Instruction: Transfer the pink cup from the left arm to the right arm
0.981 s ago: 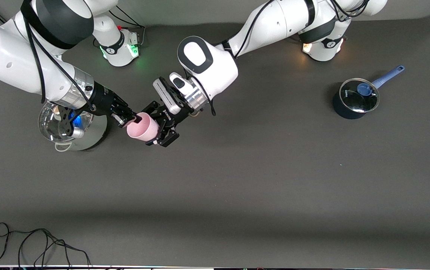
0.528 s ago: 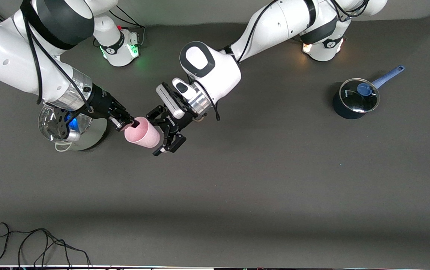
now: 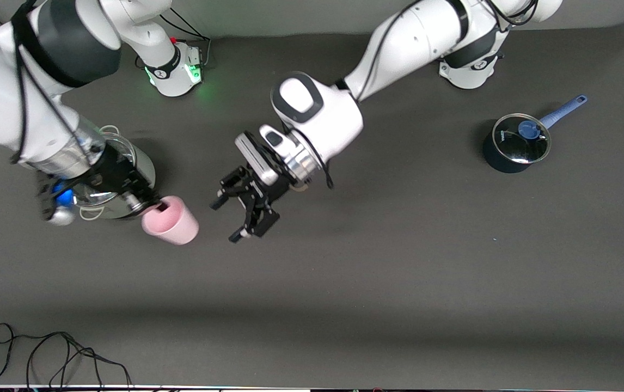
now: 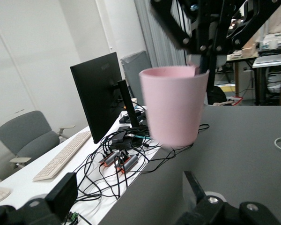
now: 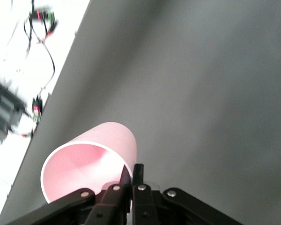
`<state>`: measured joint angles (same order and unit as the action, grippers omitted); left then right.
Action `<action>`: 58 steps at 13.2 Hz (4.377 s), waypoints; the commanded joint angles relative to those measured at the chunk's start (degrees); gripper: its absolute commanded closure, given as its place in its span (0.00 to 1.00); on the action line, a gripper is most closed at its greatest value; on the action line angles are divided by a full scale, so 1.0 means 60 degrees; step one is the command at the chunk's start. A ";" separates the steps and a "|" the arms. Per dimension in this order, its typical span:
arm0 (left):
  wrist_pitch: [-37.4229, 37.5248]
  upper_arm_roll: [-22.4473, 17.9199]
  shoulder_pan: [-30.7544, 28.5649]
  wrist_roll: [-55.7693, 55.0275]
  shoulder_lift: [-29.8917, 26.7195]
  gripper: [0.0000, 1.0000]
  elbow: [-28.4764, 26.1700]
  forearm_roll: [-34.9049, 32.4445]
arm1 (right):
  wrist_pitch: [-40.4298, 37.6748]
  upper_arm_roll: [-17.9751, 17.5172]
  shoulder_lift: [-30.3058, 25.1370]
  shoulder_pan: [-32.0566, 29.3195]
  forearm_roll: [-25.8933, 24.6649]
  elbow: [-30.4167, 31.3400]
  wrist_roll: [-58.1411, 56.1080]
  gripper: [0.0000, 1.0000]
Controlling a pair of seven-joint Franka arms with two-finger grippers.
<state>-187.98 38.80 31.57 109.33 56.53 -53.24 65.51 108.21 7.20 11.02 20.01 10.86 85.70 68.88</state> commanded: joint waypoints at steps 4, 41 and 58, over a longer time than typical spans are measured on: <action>0.3595 -0.0080 -0.2577 -0.0175 -0.1407 0.00 -0.2242 -0.0298 | 0.0086 0.0045 0.0434 -0.1940 -0.0432 -0.0514 -0.3369 1.00; 2.1106 -0.0446 -0.8353 -1.5278 -0.6331 0.00 -0.1117 -1.3169 | 0.1580 -0.0057 0.5708 -0.3994 -0.2117 -0.1320 -1.4483 0.63; 1.8879 -0.0549 -0.8074 -2.1079 -0.5745 0.00 -0.2319 -1.3365 | -0.1858 0.0060 0.2723 -0.4009 -0.2132 -0.1276 -1.4424 0.00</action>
<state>-73.68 35.60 -16.35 -15.62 23.26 -65.58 -15.66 101.28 7.72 32.56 -3.98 -1.40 76.14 -16.90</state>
